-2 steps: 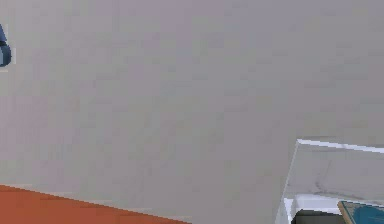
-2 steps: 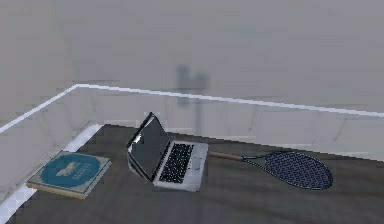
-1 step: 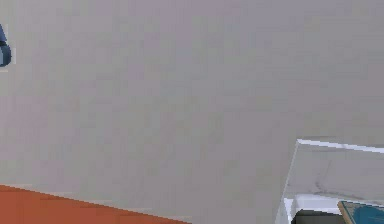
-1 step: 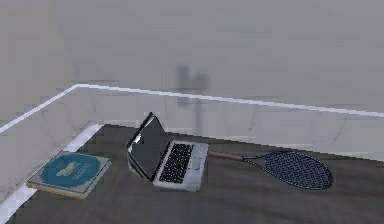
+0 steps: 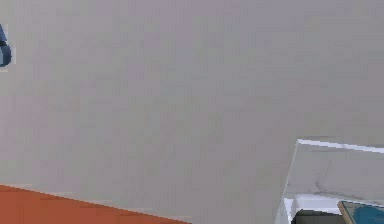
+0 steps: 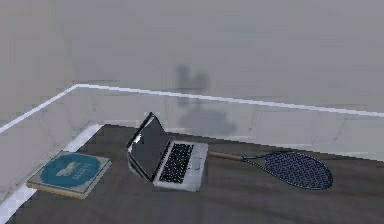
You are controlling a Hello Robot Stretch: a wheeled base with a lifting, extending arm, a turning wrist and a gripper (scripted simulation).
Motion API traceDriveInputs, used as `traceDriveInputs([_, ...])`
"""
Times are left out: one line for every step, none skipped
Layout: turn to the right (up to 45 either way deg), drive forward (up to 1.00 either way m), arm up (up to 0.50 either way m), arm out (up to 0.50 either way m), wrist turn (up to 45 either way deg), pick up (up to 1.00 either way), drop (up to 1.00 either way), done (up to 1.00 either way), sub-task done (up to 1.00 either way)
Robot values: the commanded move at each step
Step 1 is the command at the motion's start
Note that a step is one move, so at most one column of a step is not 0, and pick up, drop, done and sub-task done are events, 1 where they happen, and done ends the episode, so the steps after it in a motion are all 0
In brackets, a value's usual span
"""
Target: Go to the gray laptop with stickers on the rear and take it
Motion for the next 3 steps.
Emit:
traceDriveInputs([0.0, 0.0, 0.0, 0.34, 0.0, 0.0, 0.0, 0.0, 0.0])
traceDriveInputs([0.0, 0.0, 0.0, 0.0, 45.0, 0.0, 0.0, 0.0, 0.0])
traceDriveInputs([0.0, 0.0, 0.0, 0.0, 45.0, 0.0, 0.0, 0.0, 0.0])
